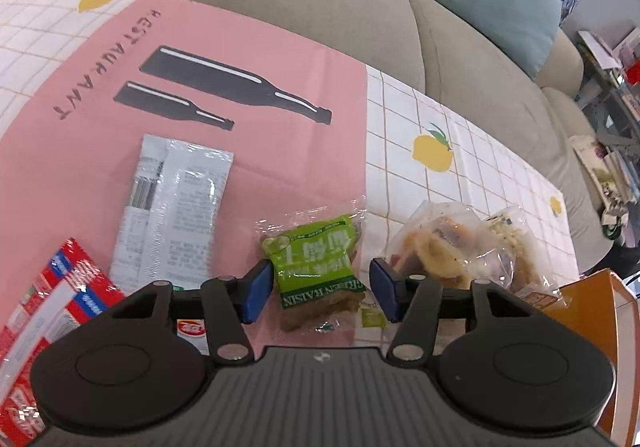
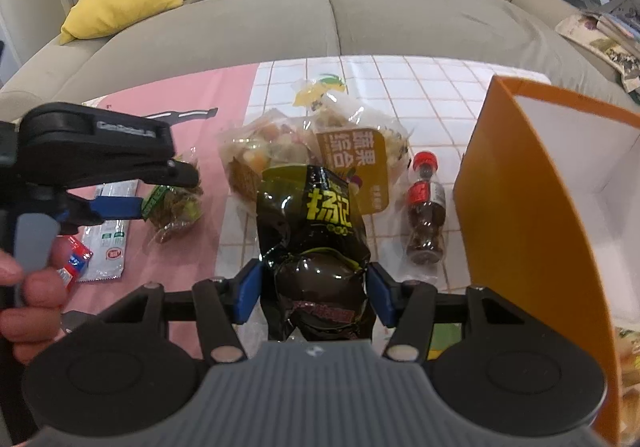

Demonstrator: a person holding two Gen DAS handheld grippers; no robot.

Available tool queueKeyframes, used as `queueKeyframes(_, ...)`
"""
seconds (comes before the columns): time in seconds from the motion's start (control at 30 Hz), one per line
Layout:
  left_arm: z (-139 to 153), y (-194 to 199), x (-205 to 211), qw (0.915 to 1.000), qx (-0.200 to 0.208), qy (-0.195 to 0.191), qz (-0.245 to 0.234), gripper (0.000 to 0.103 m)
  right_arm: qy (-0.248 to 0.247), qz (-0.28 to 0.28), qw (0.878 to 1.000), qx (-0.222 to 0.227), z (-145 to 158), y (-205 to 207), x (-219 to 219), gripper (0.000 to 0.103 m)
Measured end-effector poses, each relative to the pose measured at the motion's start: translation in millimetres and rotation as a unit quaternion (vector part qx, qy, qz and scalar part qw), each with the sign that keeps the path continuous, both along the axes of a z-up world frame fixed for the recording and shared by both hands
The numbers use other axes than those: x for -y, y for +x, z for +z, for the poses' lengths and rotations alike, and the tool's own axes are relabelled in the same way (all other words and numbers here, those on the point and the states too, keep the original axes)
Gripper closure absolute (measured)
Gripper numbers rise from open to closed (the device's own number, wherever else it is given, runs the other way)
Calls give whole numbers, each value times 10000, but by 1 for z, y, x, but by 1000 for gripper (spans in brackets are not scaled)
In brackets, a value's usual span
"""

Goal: Organize snacks
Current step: 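Grasp the dark 'Ji' bag with the right gripper while the left grasps the green raisin pack, then carry both packs over the orange box and open both grippers to drop them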

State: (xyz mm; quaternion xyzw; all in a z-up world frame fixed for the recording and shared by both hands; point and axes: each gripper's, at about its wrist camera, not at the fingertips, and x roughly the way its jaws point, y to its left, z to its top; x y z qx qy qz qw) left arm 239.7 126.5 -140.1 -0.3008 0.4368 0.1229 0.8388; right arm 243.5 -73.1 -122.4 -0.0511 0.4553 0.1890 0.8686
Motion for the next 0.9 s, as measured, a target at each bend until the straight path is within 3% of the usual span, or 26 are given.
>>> queueKeyframes(0.23, 0, -5, 5, 9998, 72, 96, -133, 59, 54, -33, 9998, -211, -9, 2, 2, 48)
queueKeyframes(0.4, 5, -16, 13, 9989, 56, 299, -357, 63, 74, -49, 9996, -268, -10, 2, 4, 48)
queueKeyframes(0.57, 23, -44, 25, 9960, 213, 575, -657, 64, 135, 39, 9997, -203, -1, -7, 6, 48)
queueKeyframes(0.9, 63, -114, 51, 9906, -21, 895, -1033, 64, 298, 463, 9983, -175, 23, -47, 14, 48)
